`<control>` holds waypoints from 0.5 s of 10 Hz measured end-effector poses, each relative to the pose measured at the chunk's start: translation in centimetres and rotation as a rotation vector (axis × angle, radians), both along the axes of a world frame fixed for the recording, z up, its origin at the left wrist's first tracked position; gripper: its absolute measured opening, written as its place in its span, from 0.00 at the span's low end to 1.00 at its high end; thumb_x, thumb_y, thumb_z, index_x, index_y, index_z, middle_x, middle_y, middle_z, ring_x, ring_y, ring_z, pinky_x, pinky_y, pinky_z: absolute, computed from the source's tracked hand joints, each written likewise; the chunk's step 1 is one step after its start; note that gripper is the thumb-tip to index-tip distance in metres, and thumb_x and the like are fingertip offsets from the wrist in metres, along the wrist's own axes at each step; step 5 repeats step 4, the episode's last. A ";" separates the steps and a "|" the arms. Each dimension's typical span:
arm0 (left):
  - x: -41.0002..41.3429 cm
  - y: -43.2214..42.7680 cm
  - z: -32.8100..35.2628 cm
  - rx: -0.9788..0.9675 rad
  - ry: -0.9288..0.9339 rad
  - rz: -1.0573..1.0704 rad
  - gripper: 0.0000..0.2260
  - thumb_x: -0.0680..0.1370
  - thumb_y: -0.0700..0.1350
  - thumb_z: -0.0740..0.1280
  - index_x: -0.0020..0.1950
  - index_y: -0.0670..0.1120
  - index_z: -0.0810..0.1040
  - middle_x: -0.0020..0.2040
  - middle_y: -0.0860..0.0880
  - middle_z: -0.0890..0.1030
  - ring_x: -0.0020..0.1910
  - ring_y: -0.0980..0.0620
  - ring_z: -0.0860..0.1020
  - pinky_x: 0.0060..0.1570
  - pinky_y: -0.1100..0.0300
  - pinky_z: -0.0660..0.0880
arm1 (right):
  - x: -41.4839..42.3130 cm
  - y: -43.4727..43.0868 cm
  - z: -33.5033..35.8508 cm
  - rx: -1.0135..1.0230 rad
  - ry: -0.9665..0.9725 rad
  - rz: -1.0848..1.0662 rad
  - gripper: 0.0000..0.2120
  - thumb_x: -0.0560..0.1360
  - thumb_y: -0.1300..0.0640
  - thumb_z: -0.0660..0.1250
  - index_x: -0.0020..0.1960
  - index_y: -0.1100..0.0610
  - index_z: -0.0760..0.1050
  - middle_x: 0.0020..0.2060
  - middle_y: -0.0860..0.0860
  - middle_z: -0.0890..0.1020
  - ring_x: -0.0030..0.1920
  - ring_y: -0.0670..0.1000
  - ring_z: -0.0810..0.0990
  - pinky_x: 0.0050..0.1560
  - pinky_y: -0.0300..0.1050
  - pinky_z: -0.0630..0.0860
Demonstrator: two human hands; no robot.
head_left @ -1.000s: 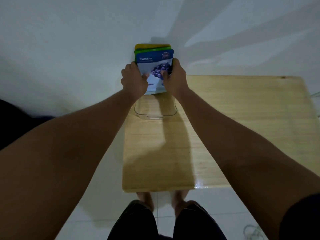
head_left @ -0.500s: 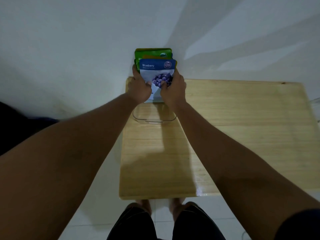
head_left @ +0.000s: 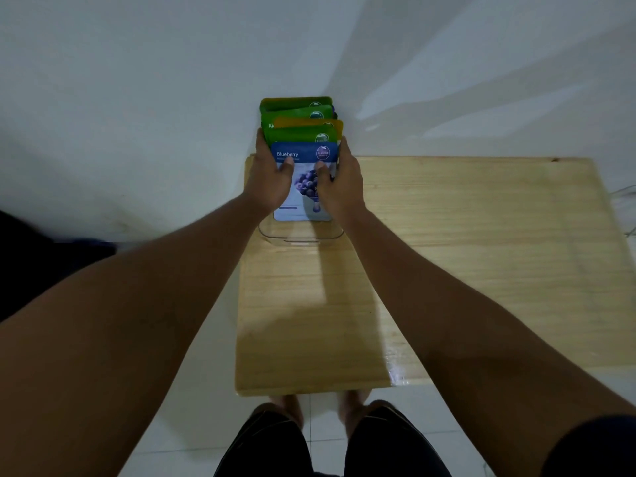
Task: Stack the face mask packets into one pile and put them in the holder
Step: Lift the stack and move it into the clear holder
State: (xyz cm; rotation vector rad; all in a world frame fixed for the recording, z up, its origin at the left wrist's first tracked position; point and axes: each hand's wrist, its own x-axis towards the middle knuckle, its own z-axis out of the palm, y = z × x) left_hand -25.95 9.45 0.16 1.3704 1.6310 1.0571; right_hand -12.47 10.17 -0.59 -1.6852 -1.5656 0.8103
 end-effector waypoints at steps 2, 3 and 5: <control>-0.2 -0.5 0.3 -0.016 -0.046 -0.007 0.25 0.82 0.38 0.60 0.77 0.40 0.53 0.70 0.42 0.72 0.68 0.46 0.74 0.68 0.49 0.73 | 0.0 0.0 -0.1 -0.029 0.021 -0.021 0.23 0.80 0.57 0.62 0.73 0.60 0.63 0.61 0.58 0.78 0.62 0.57 0.78 0.63 0.56 0.77; -0.4 -0.7 0.6 -0.057 -0.059 -0.001 0.26 0.83 0.39 0.59 0.78 0.41 0.52 0.72 0.42 0.71 0.69 0.47 0.73 0.68 0.48 0.72 | 0.1 0.0 0.1 -0.078 0.033 -0.040 0.29 0.81 0.53 0.62 0.77 0.61 0.57 0.68 0.60 0.74 0.69 0.58 0.72 0.69 0.56 0.72; -0.7 -1.0 1.0 -0.148 -0.050 0.054 0.31 0.83 0.46 0.59 0.80 0.42 0.47 0.78 0.43 0.64 0.75 0.46 0.66 0.73 0.47 0.66 | 0.4 -0.5 1.1 -0.099 0.070 -0.074 0.31 0.81 0.50 0.61 0.78 0.60 0.54 0.72 0.60 0.68 0.73 0.59 0.67 0.73 0.56 0.67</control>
